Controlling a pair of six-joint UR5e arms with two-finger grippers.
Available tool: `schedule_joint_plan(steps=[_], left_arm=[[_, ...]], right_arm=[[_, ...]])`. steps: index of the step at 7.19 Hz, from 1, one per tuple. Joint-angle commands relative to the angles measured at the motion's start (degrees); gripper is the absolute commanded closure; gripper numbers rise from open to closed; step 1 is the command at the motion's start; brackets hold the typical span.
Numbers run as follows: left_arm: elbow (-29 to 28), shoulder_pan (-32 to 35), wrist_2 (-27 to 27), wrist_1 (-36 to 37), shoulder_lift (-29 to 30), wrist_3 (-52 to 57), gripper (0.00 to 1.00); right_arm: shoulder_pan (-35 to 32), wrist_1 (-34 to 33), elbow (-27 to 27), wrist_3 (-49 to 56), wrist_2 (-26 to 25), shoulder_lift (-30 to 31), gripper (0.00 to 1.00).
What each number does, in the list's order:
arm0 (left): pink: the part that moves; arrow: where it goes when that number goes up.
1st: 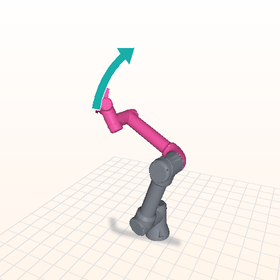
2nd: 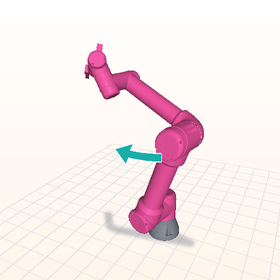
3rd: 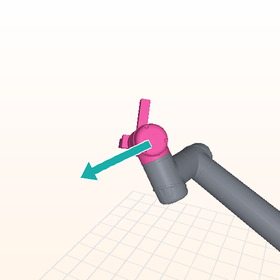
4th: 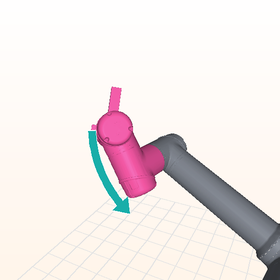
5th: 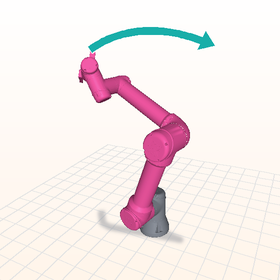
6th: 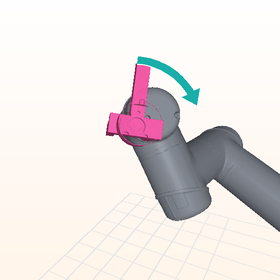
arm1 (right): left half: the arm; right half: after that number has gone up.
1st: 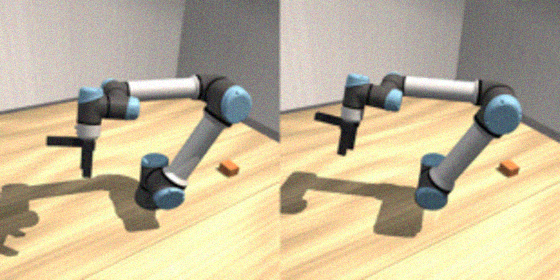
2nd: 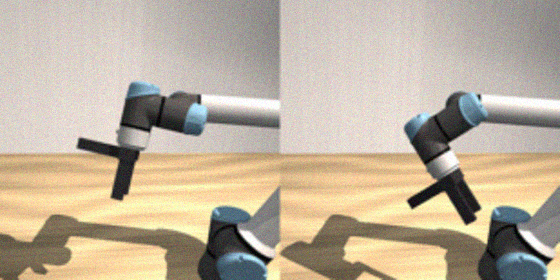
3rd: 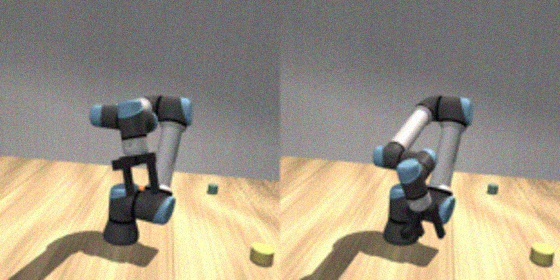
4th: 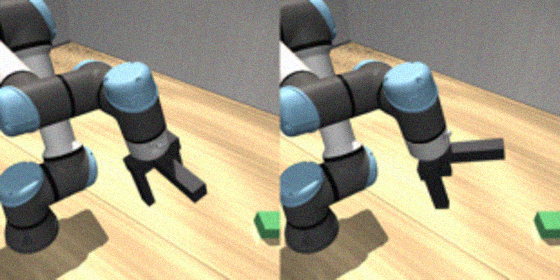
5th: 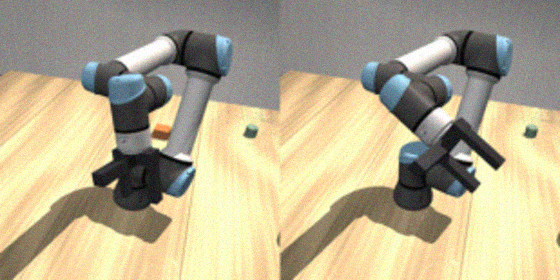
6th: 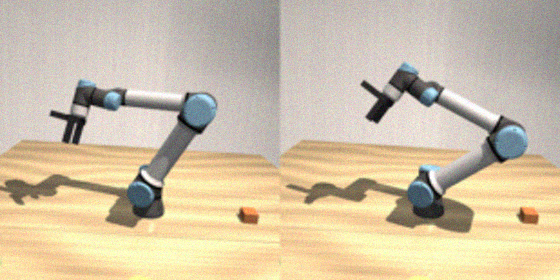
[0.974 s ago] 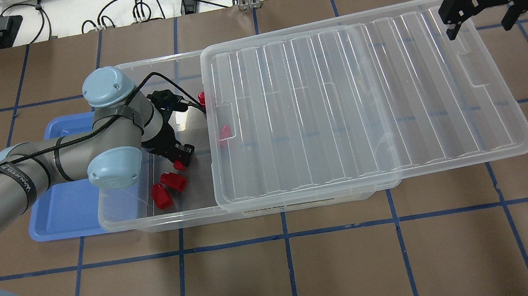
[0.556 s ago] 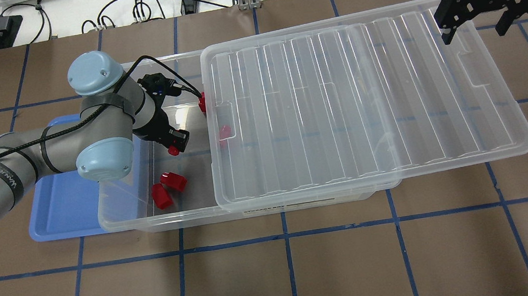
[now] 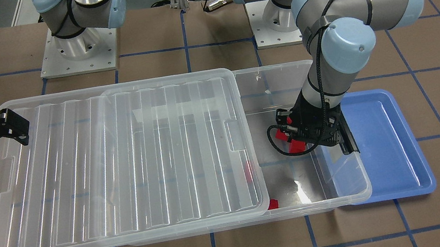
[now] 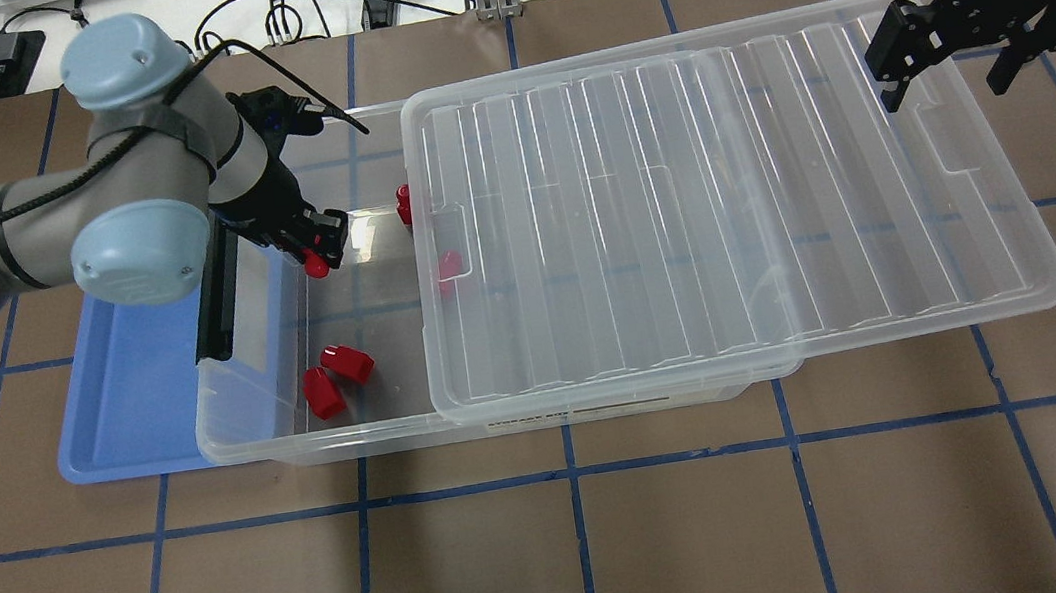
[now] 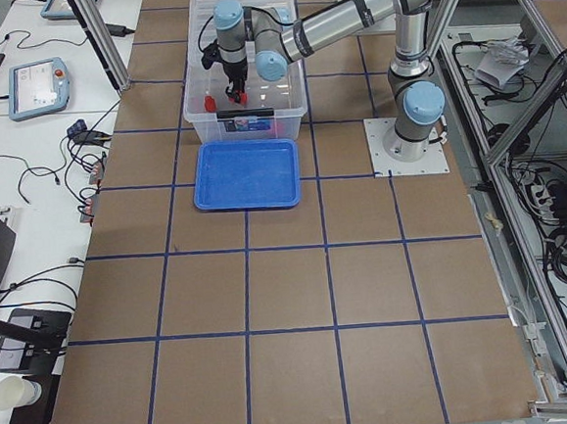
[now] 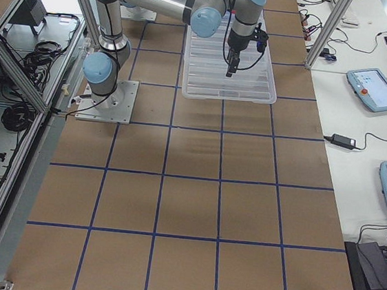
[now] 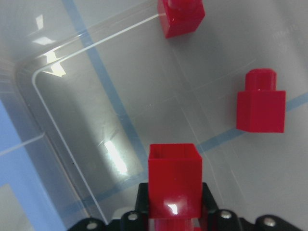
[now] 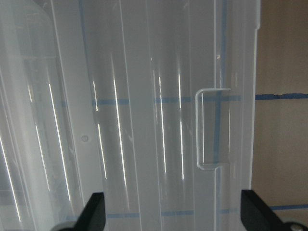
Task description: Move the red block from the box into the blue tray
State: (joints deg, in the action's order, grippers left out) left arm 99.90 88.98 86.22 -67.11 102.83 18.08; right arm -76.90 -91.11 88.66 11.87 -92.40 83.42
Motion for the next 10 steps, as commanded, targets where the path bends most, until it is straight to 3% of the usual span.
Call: schedule_joint_plan(steps=[1, 3, 6, 9, 10], left_arm=[[-6.5, -0.6, 2.4, -9.9, -2.1, -7.6, 0.97], [-9.4, -7.2, 3.6, -15.3, -3.5, -6.5, 0.97], [-6.5, -22.9, 2.1, -13.4, -0.4, 8.4, 0.97], [6.1, -27.5, 0.5, 7.4, 3.8, 11.3, 0.96], [7.7, -27.5, 0.7, 8.2, 3.9, 11.1, 0.94]], right_arm=[[0.0, 0.0, 0.5, 0.0, -0.1, 0.1, 0.00], [0.0, 0.0, 0.5, 0.0, -0.1, 0.1, 0.00], [0.1, -0.3, 0.5, 0.0, -0.2, 0.0, 0.00], [0.9, -0.6, 0.5, 0.5, -0.2, -0.3, 0.00], [1.3, -0.7, 0.5, 0.2, -0.2, -0.5, 0.00]])
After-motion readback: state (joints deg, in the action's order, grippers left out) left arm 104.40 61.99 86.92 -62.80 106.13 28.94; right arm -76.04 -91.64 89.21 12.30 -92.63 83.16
